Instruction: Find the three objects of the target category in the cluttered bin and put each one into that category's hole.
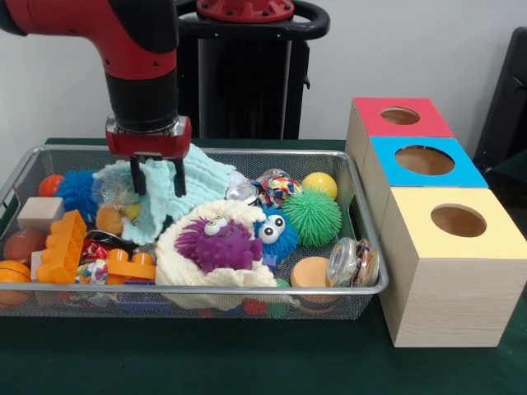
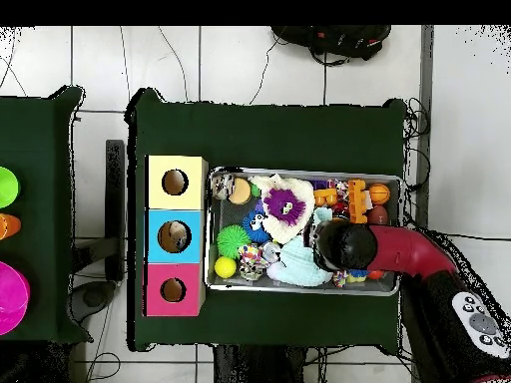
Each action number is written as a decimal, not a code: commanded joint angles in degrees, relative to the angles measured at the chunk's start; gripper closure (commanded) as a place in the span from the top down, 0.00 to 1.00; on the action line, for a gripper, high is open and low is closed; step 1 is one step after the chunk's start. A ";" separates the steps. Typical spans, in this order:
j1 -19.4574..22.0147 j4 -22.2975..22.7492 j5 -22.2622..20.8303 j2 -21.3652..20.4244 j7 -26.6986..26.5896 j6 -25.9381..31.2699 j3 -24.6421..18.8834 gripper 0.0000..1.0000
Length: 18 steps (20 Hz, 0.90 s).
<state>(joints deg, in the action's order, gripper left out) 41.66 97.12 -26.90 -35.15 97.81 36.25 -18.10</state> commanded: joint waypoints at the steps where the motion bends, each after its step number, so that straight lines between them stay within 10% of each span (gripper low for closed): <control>1: -1.42 -0.56 5.68 -7.32 -0.90 13.59 -2.09 1.00; 12: -1.10 -0.85 6.68 -6.81 -1.45 13.67 -1.87 1.00; 18: 0.62 -5.62 3.68 1.91 -2.45 9.39 -0.74 1.00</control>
<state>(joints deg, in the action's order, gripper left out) 40.39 96.20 -21.33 -40.59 97.81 45.90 -18.11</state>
